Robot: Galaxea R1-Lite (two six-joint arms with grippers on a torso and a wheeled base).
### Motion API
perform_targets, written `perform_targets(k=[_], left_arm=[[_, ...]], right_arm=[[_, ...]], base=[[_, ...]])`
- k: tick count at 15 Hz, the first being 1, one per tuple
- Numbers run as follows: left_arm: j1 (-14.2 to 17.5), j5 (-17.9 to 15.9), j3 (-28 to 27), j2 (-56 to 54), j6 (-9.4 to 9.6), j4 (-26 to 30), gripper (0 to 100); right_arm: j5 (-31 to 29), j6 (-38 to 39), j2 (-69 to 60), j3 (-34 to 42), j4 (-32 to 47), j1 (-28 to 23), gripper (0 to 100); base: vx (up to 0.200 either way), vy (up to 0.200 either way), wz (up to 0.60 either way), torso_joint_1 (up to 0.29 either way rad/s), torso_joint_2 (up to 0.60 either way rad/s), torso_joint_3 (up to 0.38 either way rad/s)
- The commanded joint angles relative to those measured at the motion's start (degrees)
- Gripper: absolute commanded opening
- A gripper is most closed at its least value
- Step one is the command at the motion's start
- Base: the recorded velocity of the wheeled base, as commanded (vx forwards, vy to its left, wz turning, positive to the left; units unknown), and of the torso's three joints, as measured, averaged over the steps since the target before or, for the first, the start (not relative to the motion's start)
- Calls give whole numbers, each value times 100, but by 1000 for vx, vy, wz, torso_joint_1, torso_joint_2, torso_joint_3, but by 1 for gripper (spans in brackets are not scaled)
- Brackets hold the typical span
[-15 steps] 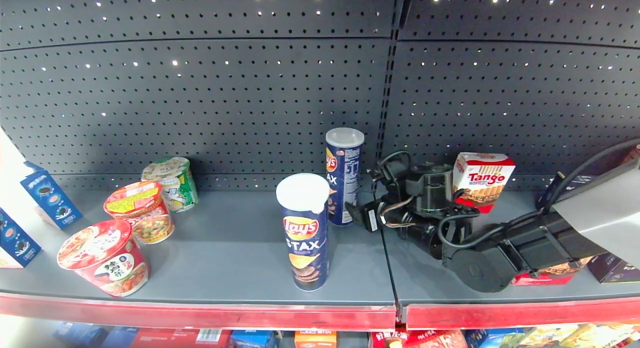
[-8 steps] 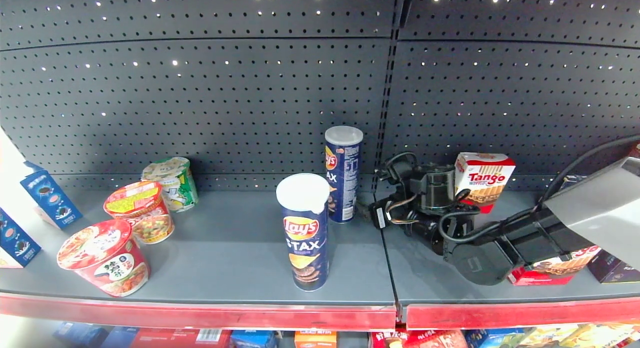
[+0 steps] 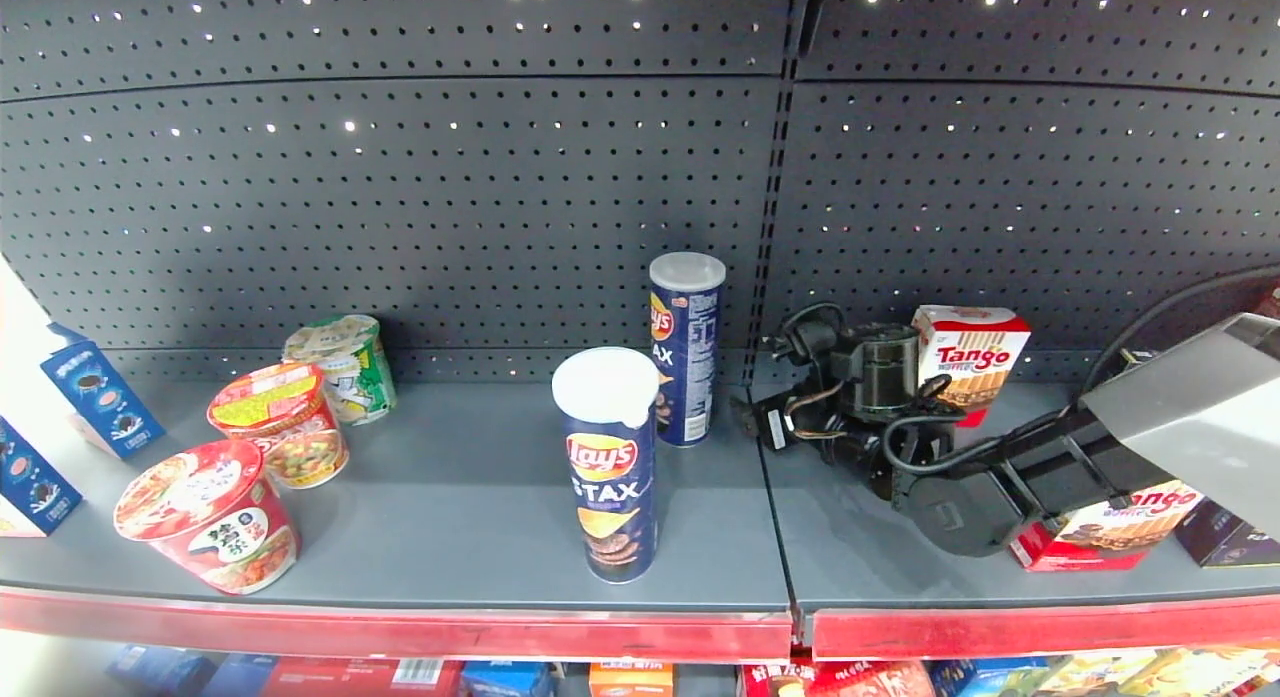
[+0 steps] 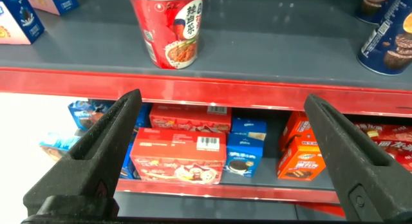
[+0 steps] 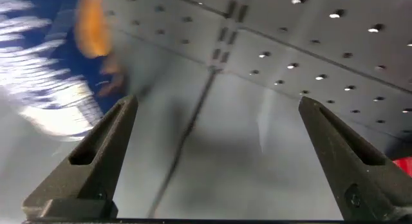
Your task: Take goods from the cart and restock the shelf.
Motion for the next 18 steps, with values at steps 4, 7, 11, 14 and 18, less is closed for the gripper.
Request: perform_targets(k=[4, 7, 11, 14, 18], left_arm=[[2, 1, 0, 4, 5, -4, 100], [2, -16, 0, 4, 5, -4, 100], [2, -25, 0, 4, 5, -4, 100], [2, -25, 0, 4, 5, -4, 100], [2, -25, 0, 4, 14, -4, 100]], right_arm=[[12, 5, 365, -475, -7, -166, 100], [64, 23, 480, -677, -7, -114, 100], [64, 23, 559, -836, -7, 133, 100], [73, 23, 594, -923, 1, 238, 100], [20, 23, 567, -897, -7, 247, 100]], base=[[0, 0, 0, 0, 0, 0], [0, 0, 0, 0, 0, 0], [0, 0, 0, 0, 0, 0], [0, 0, 0, 0, 0, 0], [0, 0, 0, 0, 0, 0]])
